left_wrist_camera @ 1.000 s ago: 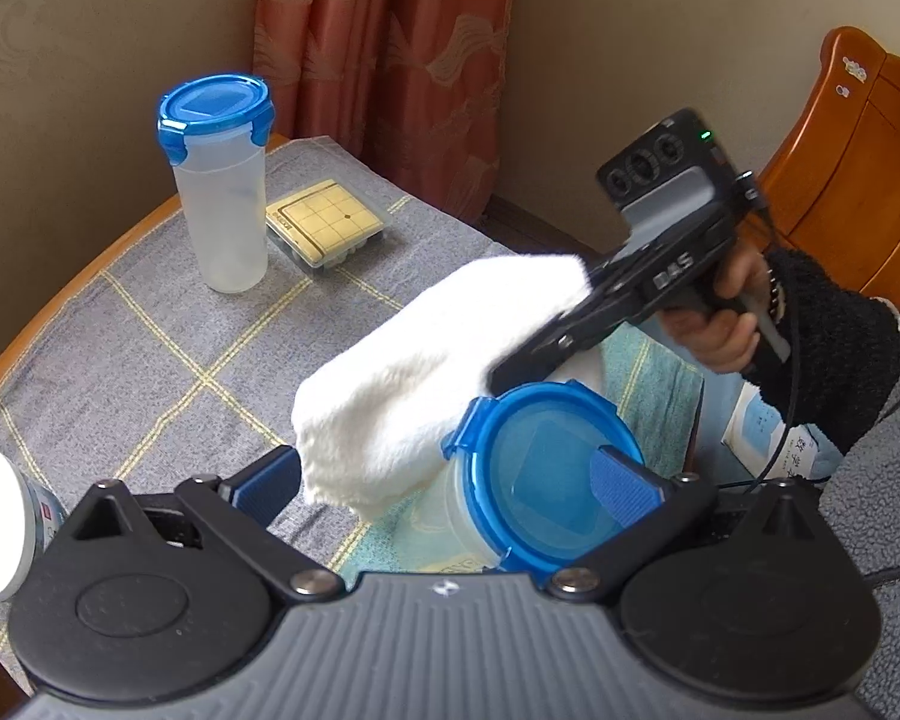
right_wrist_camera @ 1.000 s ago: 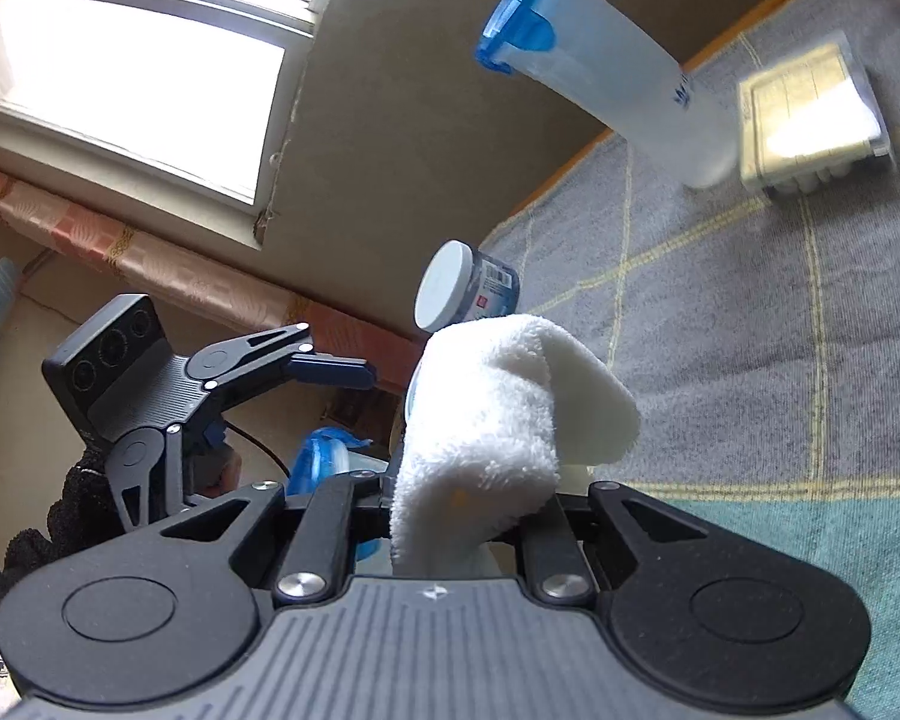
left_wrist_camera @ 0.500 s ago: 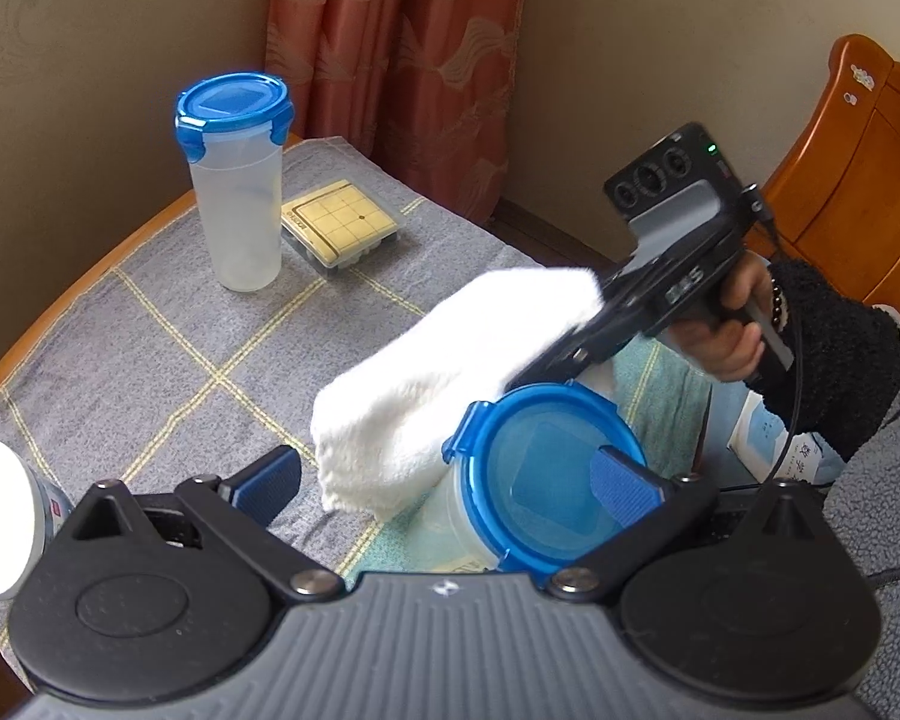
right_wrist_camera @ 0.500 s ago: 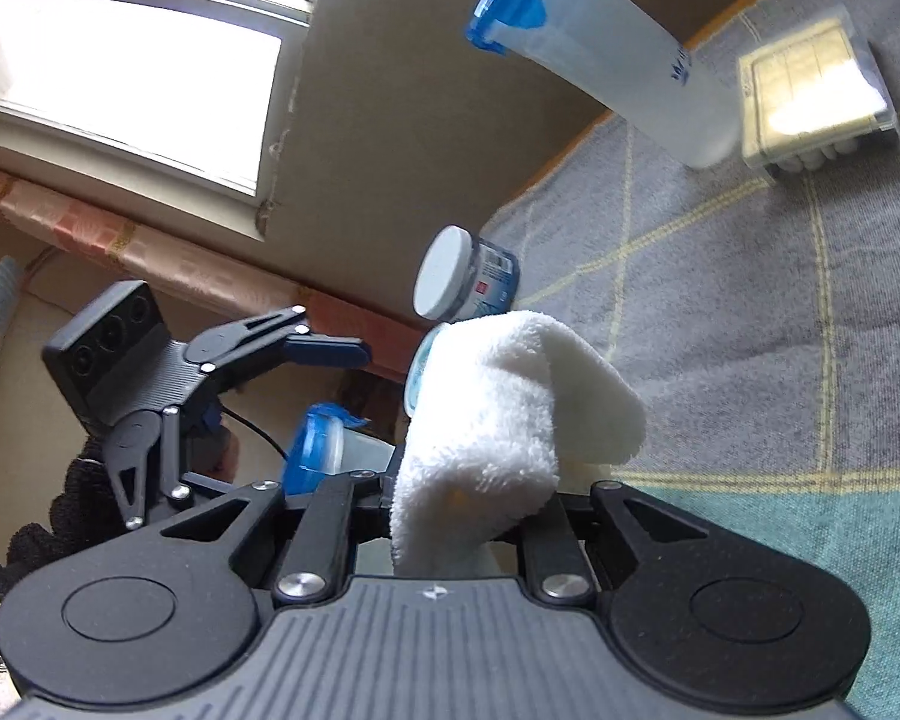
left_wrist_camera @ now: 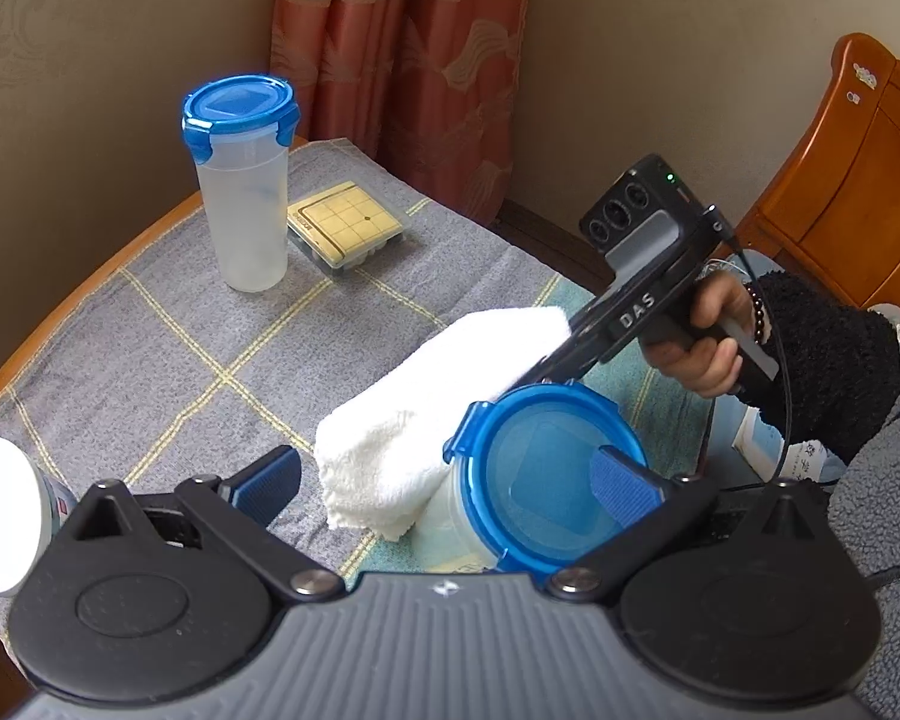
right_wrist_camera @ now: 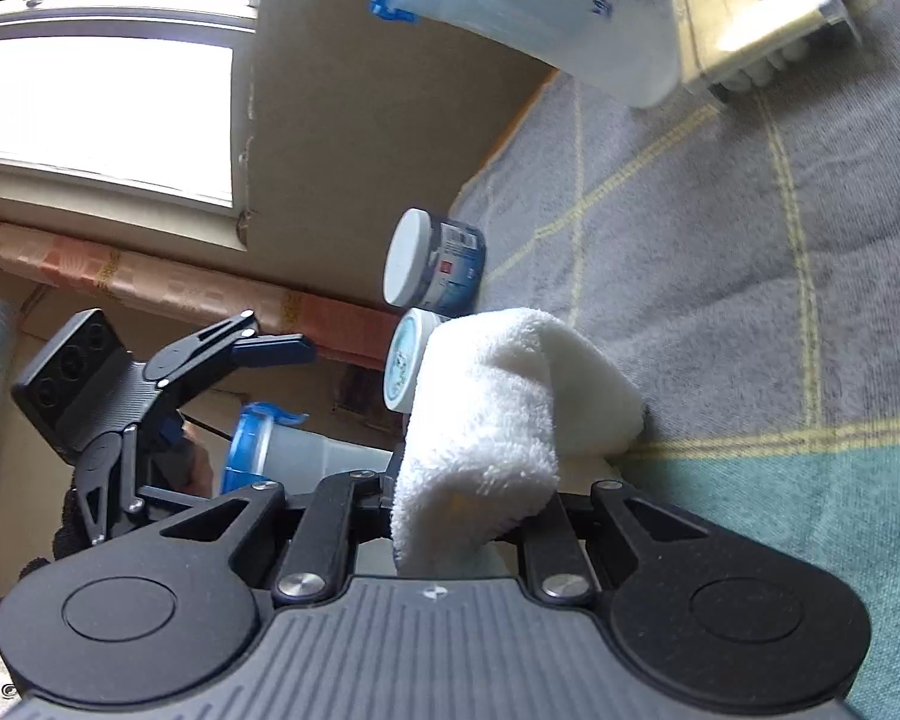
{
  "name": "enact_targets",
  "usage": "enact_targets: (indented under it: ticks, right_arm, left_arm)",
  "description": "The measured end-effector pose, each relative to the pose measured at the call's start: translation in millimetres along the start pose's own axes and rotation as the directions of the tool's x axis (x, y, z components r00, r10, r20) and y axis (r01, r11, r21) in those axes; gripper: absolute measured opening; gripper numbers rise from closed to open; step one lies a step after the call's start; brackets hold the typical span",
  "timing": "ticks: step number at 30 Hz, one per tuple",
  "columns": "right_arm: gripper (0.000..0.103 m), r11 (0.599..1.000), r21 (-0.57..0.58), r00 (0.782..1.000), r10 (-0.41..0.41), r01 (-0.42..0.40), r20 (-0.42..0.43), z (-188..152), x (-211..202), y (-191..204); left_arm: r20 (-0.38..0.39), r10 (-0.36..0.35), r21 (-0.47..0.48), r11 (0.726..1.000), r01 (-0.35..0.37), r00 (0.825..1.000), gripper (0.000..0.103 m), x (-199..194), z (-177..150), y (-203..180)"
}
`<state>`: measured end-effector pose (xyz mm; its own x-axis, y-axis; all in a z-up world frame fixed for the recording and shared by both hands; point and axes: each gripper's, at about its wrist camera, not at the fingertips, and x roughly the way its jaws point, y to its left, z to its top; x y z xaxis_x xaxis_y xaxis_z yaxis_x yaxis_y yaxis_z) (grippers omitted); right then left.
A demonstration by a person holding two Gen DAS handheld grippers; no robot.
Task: Clean container
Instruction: 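Rub the cloth around the cup body with the right tool while the left tool holds it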
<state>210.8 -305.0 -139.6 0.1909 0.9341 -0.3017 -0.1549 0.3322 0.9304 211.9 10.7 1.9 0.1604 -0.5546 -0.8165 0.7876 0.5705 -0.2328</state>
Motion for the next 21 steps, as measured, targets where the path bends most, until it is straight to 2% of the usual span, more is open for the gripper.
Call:
enact_targets:
  ticks: [6,13,18,21]
  right_arm:
    - [0.02,0.998,-0.056,1.0,-0.007,0.008,0.011,-2.5,-5.0,19.7]
    - [0.02,0.984,-0.165,0.995,0.077,-0.066,0.063,5.8,-23.7,57.4]
    - [0.02,0.989,-0.125,0.996,0.081,-0.075,0.045,7.0,-17.4,42.7]
    - [0.02,0.996,-0.082,0.999,0.044,-0.042,0.02,2.8,-12.7,25.7]
  left_arm:
    - [0.002,-0.012,-0.012,1.0,0.012,1.0,0.103,1.8,-0.2,3.2]
    - [0.005,-0.012,-0.01,1.0,0.012,1.0,0.103,2.6,0.2,2.8]
    - [0.008,-0.011,-0.011,1.0,0.012,1.0,0.103,2.8,0.1,2.4]
    - [0.008,-0.007,-0.007,1.0,0.007,1.0,0.103,2.6,0.4,1.5]
